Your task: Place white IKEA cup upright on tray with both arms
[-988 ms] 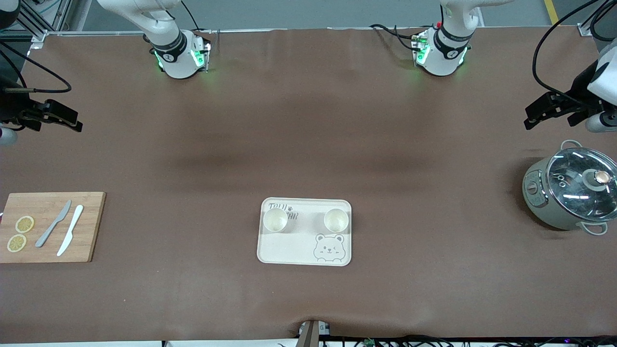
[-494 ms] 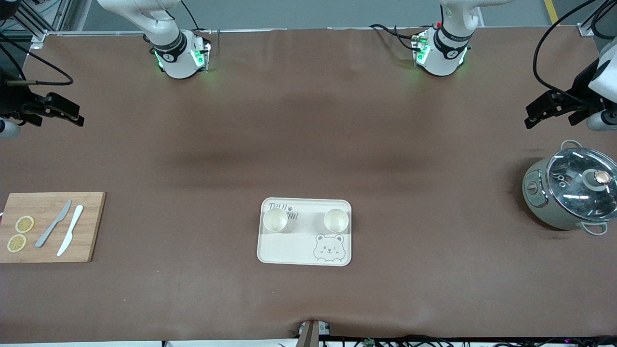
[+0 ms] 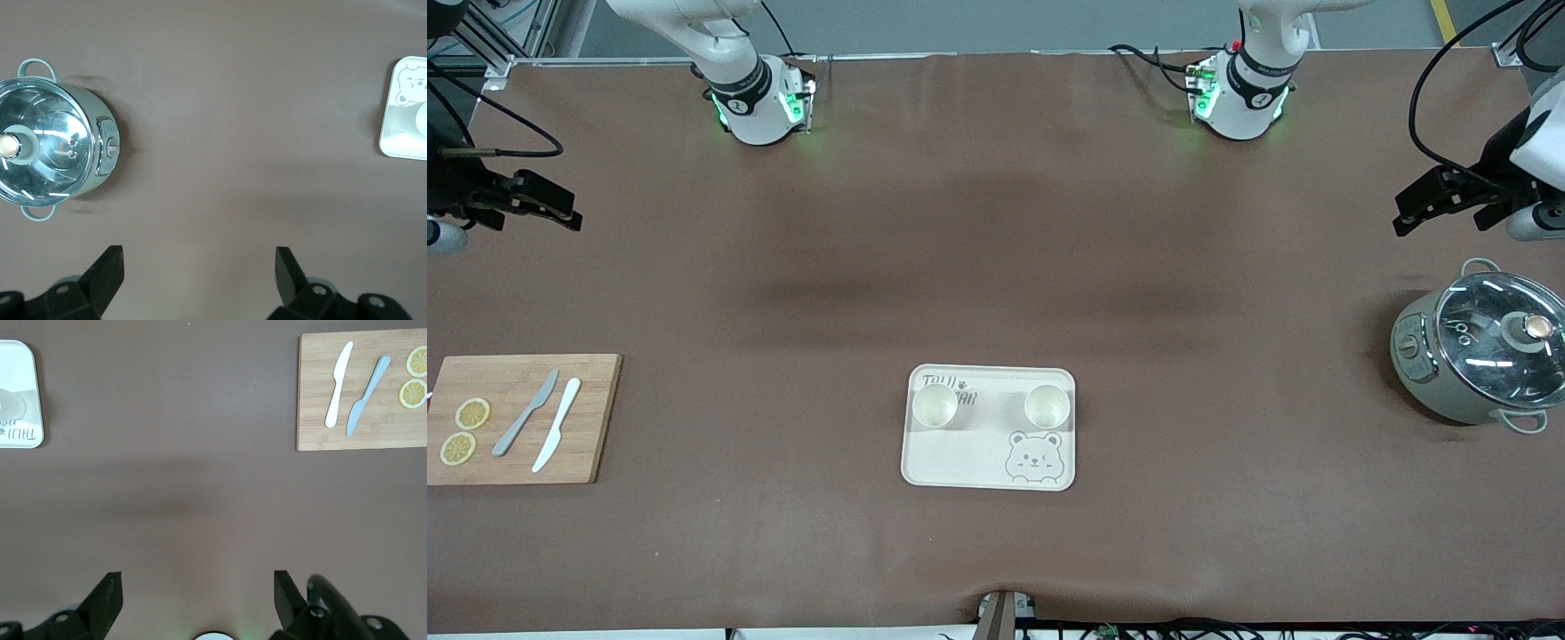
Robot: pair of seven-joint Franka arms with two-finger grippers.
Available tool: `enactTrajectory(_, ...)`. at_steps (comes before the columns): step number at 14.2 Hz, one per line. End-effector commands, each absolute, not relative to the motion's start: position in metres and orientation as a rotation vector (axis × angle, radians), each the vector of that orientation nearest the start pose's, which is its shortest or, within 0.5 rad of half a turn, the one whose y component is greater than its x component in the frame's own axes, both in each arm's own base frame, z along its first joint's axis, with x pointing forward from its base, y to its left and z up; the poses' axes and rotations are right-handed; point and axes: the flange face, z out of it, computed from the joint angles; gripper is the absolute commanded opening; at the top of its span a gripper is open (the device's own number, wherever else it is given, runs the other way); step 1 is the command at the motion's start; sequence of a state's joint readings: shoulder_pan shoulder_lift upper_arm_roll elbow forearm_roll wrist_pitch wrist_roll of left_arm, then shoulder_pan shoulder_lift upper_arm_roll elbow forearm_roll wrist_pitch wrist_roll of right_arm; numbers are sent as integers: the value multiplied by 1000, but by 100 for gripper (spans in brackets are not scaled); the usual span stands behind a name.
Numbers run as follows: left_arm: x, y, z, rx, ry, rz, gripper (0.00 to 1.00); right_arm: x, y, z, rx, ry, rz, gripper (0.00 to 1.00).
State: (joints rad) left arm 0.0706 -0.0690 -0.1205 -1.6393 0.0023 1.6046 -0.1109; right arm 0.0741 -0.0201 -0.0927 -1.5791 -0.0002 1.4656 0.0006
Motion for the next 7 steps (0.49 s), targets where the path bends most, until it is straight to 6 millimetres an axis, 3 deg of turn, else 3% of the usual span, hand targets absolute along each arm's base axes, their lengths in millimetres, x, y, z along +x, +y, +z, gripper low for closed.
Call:
enactTrajectory(1,539,-28,639,-3127,-82,-47,100,528,-11,626,-3152,11,146,100)
enactTrajectory(7,539,-31,638,-3127,-89,-40,100,527,-9,626,-3139,10,152,100)
